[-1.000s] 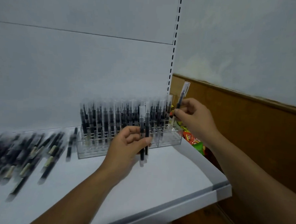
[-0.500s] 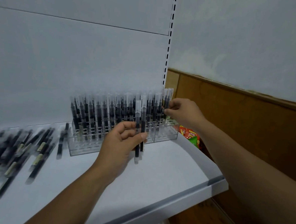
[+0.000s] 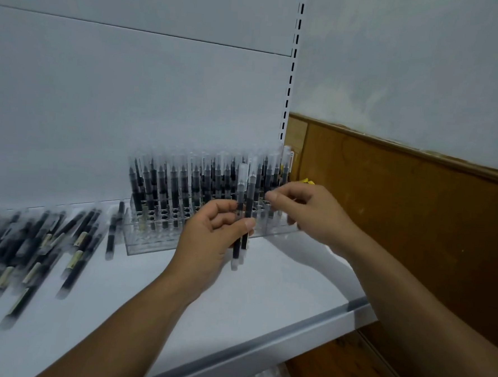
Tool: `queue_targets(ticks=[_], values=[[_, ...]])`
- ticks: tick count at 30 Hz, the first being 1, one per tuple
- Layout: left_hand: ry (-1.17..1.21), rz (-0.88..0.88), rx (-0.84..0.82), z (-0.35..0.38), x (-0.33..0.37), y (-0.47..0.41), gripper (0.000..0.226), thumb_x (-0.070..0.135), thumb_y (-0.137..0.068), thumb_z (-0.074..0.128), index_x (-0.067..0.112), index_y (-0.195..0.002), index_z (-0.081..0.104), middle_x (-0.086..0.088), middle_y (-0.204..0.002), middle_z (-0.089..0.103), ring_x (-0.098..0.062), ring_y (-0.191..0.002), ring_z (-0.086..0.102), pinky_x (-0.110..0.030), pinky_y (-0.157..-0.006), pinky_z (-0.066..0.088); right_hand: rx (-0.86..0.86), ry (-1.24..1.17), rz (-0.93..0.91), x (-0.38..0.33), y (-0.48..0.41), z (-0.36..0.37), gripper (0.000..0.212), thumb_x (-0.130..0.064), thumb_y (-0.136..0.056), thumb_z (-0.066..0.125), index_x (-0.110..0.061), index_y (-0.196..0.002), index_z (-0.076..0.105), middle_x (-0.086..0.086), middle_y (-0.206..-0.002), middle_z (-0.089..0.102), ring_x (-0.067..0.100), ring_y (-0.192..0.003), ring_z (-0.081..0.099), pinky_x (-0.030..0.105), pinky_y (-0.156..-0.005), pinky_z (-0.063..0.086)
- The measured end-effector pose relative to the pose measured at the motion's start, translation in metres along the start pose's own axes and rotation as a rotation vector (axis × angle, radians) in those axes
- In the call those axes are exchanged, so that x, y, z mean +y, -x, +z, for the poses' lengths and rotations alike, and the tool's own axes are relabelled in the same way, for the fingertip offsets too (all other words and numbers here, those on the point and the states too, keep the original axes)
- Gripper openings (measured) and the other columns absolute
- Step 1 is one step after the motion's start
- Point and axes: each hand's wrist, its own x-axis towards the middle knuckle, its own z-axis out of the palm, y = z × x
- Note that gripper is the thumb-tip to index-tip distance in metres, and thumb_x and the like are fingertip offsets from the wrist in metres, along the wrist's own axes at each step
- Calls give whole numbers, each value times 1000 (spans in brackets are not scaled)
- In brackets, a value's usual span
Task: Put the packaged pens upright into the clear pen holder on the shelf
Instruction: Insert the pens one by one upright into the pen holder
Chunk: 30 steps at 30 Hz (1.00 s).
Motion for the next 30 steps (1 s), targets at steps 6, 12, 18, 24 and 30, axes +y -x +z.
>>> queue_targets(ticks=[6, 12, 18, 24, 30], values=[[-9, -8, -13, 0, 2, 2, 33, -2, -83, 67, 2, -115, 57, -29, -104, 65, -17, -76, 68, -24, -62, 57, -101, -162, -52, -11, 4, 19, 8, -28, -88, 70, -21, -88, 72, -12, -72, 63, 0, -64, 55, 13, -54, 42], [33, 4, 35, -2, -2, -2, 22, 4, -85, 66, 4, -107, 63, -15, -93, 68, -16, -76, 68, -28, -72, 58, 114, -345, 10, -13, -5, -7, 9, -23, -91, 65, -15, -87, 69, -4, -77, 66, 1, -60, 58, 17, -54, 46], [43, -21, 21, 0, -2, -2, 20, 4, -85, 65, 9, -104, 62, -11, -88, 68, -11, -67, 67, -22, -62, 57, 429, -122, 29, 7, -32, -35, 8, -27, -93, 63, -28, -85, 65, 0, -92, 69, 13, -78, 63, 33, -70, 57], [36, -18, 16, 0, -2, -2, 21, 3, -86, 65, 6, -107, 62, -10, -86, 68, -10, -66, 67, -18, -60, 54, 364, 92, 41, 18, -47, -33, 8, -32, -94, 62, -26, -93, 66, -3, -90, 68, 19, -83, 65, 46, -79, 58], [11, -3, 9, 0, -2, -2, 17, 5, -87, 65, 10, -102, 63, -8, -83, 68, -10, -67, 67, -17, -62, 55, 357, 134, 15, 18, -52, -29, 13, -31, -95, 60, -21, -100, 67, -1, -95, 68, 13, -79, 64, 27, -67, 52]])
